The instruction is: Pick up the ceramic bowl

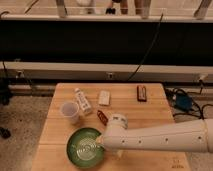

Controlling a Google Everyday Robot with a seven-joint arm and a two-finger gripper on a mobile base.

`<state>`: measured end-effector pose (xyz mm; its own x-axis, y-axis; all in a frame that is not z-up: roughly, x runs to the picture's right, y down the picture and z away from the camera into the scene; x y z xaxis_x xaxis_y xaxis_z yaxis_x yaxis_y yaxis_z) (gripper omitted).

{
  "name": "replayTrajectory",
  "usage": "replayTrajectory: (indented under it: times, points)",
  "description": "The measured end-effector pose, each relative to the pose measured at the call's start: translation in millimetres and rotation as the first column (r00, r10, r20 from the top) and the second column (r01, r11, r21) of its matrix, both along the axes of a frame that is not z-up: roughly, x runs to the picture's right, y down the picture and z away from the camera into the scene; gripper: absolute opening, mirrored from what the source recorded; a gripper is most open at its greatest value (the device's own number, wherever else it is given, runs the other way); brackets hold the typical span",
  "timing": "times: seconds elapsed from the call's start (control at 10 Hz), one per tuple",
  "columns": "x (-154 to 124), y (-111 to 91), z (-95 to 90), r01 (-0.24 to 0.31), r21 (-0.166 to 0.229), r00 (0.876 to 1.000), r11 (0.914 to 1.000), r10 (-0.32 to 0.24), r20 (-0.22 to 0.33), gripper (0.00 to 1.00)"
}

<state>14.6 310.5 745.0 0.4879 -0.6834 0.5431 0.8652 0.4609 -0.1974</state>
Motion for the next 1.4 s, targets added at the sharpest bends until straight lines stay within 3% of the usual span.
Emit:
replayTrajectory:
  times: [0.6,0.9,1.1,1.4]
  points:
    - [0.9,4.6,0.3,-0.005,0.002,1.000,1.0000,0.005,-0.001,0.56]
    - [0.8,-14.5,-13.5,-0.011,0.022,1.000,0.9997,0.011,0.005,0.26]
    - [2.3,-16.1,-14.5,-0.012,0.024,1.000,0.9996,0.012,0.000,0.06]
    - [1.4,-32.0,-23.4,-0.017,0.041,1.000,0.9990,0.017,0.012,0.03]
